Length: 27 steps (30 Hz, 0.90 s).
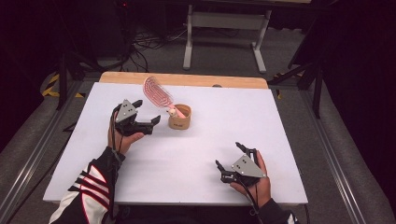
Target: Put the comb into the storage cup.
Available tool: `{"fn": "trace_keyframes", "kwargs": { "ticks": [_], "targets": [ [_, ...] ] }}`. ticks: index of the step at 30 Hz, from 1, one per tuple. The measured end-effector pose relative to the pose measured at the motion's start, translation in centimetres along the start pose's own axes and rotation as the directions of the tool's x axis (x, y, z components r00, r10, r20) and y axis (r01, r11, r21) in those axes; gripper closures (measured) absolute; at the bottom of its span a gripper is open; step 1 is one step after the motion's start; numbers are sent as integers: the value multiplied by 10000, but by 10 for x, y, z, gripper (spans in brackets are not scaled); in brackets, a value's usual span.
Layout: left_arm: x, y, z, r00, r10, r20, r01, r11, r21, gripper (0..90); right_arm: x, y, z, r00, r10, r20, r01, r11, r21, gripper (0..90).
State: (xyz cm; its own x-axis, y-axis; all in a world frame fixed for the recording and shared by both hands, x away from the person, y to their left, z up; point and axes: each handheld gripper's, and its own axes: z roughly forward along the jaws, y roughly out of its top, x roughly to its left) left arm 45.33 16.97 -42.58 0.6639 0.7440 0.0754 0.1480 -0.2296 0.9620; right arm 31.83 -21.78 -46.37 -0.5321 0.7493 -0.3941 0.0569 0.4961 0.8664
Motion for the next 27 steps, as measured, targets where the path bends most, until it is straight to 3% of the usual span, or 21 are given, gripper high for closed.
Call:
{"fn": "trace_keyframes", "kwargs": {
  "ticks": [27],
  "targets": [
    [-9, 8, -18, 9995, 242, 178, -237, 9993, -305, 77, -2, 1, -2, 10000, 23, 69, -22, 10000, -85, 101]
  ]
}}
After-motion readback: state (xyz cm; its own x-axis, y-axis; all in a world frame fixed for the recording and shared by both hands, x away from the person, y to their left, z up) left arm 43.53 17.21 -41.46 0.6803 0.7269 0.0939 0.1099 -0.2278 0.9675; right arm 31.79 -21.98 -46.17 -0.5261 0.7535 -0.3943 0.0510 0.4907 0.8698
